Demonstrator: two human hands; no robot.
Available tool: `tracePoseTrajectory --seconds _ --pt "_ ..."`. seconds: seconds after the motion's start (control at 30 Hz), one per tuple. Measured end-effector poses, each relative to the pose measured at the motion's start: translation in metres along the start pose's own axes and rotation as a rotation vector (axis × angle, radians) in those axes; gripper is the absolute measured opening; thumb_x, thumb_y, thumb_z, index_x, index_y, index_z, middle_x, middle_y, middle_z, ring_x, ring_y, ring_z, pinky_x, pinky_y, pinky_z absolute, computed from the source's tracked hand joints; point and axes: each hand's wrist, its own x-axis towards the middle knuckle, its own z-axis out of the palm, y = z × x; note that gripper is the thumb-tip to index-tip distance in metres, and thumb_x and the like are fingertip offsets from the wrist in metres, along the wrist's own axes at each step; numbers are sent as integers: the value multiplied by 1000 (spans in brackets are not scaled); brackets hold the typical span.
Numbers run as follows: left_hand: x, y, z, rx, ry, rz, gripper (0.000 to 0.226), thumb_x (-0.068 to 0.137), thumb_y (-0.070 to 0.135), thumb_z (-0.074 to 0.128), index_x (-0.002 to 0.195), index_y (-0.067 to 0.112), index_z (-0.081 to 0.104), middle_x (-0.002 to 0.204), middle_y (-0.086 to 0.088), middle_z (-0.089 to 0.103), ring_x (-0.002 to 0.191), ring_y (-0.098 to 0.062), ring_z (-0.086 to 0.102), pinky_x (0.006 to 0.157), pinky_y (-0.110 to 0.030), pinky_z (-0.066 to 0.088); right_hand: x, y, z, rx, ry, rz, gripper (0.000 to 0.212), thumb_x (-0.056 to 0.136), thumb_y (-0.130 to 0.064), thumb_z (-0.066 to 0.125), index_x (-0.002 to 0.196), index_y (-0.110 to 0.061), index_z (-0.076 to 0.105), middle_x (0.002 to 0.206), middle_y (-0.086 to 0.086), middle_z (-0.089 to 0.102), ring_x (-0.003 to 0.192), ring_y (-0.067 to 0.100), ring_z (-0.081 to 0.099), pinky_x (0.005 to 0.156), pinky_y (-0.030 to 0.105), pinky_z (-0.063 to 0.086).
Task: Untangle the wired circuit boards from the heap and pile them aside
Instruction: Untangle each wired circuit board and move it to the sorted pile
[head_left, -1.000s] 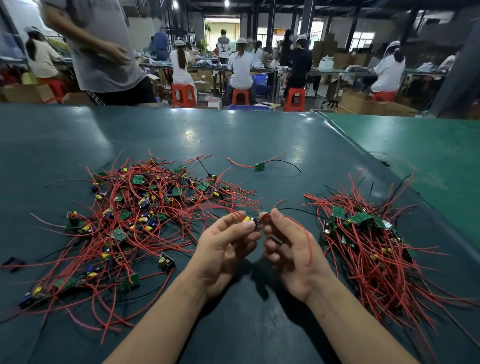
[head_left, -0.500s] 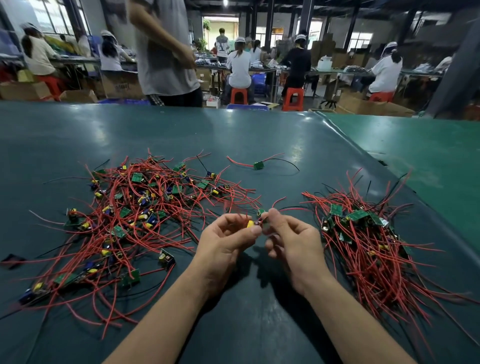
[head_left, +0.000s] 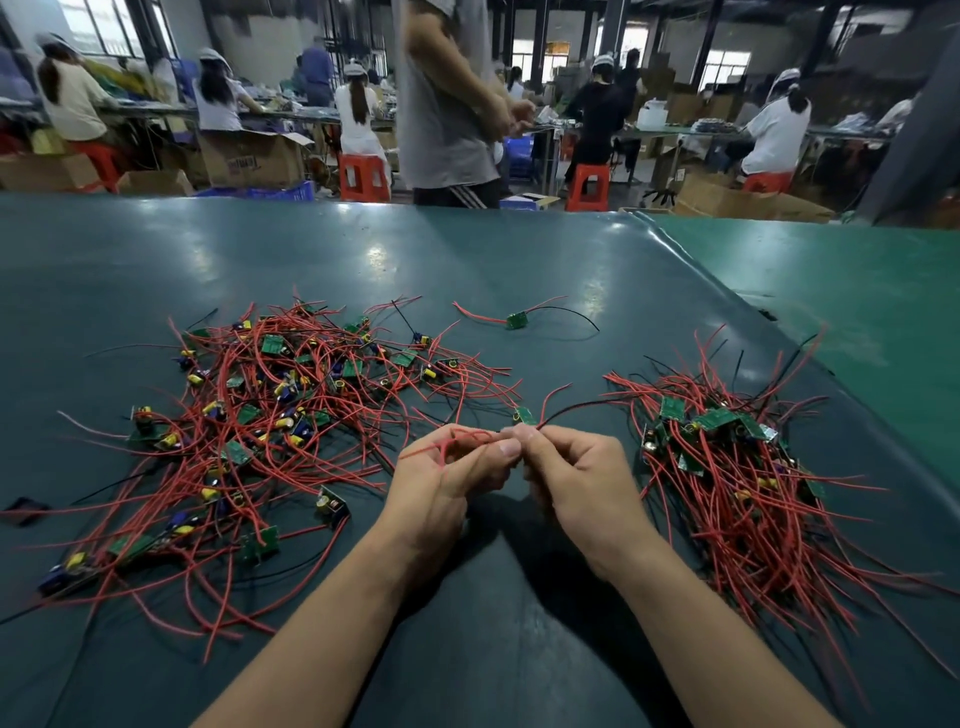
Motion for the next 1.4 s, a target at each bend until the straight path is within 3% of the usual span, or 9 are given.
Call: tracePoseTrajectory --seconds 0.23,0.53,0.73,0.83,0.9,1.0,1.13,1.27,1.4 --pt "-2 9 -3 -101 4 6 25 56 8 77 75 1 62 63 -9 65 54 -13 56 57 -18 50 12 -5 -19 122 258 11 29 96 -16 60 71 -14 75 49 -5 46 39 10 35 38 16 25" --pt "-1 11 -7 -147 10 20 17 57 9 78 70 9 67 65 -8 63 57 -15 56 61 -19 51 11 -8 -24 354 455 25 31 99 -14 55 73 -8 70 52 -3 44 36 7 34 35 18 26" --pt "3 18 -8 -347 107 26 16 58 11 74 71 10 65 64 -4 63 57 -12 56 60 -19 51 18 -26 -44 615 632 -150 31 102 -16 47 75 -7 57 57 -6 50 35 7 33 36 16 24" --pt "5 17 -8 -412 166 65 11 67 8 71 77 11 68 67 -2 67 59 -11 60 63 -21 55 9 -24 -40 394 585 -262 27 101 -25 51 80 -15 65 55 -9 47 39 9 37 39 18 28" --pt "5 13 -3 -405 156 92 9 70 7 70 76 13 74 71 -4 70 61 -13 65 65 -24 58 -3 -19 -22 -25 480 -511 18 98 -29 55 88 -22 69 64 -13 53 51 6 46 48 24 40" --pt "3 11 0 -268 204 190 5 69 12 73 71 15 76 72 -2 72 61 -13 67 65 -24 57 -10 -6 -1 -515 233 -843 22 94 -16 63 114 -10 68 82 -13 51 65 -3 43 64 14 43" --pt "-4 10 -8 328 317 584 12 74 22 78 84 19 73 79 3 74 72 -11 68 69 -23 54 -12 1 10 -512 -50 -692 52 91 -27 66 138 -8 53 97 -3 57 70 6 53 67 22 51" --pt "-9 8 -10 815 281 965 17 78 15 81 93 9 75 83 -3 67 72 -19 61 68 -36 52 -14 -2 10 -411 99 -788 31 95 -23 58 113 0 68 99 5 67 82 11 62 74 25 53" --pt "-12 6 -5 938 249 1046 19 80 21 80 96 10 77 86 -5 66 73 -24 60 66 -41 51 -12 -9 8 -345 204 -786 16 90 -17 68 91 -3 75 89 -4 70 81 10 64 74 23 51"
